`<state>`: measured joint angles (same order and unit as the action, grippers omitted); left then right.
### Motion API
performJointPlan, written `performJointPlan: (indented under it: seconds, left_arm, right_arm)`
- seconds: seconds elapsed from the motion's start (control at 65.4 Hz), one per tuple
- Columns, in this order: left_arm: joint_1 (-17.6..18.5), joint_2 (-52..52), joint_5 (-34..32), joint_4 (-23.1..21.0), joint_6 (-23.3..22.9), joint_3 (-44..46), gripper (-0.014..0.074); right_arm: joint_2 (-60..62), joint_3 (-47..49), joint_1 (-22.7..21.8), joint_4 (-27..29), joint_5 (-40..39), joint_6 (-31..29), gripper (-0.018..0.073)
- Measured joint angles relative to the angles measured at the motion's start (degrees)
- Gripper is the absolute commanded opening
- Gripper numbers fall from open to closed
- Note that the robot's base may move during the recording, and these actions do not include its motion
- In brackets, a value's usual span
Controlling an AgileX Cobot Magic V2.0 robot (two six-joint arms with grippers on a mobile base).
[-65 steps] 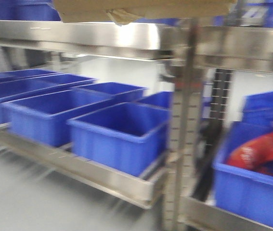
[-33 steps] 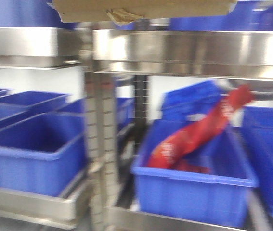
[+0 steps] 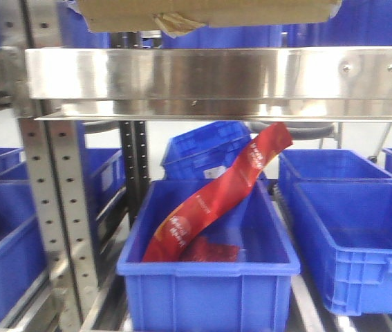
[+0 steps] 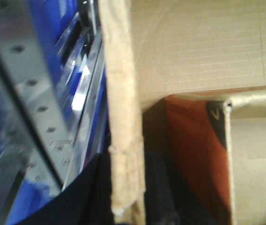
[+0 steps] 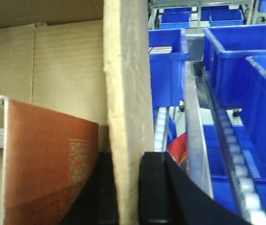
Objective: Stack two boxes on right shelf middle
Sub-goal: 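Align the held boxes above the middle shelf level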
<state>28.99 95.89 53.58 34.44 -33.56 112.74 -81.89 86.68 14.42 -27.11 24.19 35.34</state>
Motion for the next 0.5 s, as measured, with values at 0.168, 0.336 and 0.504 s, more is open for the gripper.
performJointPlan:
  seconds: [0.168,0.336,0.504]
  left_arm:
    - [0.0,0.0,0.0,0.0,0.0,0.0,-0.0111]
    - [0.0,0.0,0.0,0.0,0.0,0.0,-0.0111]
    - [0.0,0.0,0.0,0.0,0.0,0.0,-0.0111]
  right_arm:
    - [0.0,0.0,0.0,0.0,0.0,0.0,-0.0142]
    - [0.0,0.0,0.0,0.0,0.0,0.1,-0.0142]
    - [0.0,0.0,0.0,0.0,0.0,0.1,-0.0142]
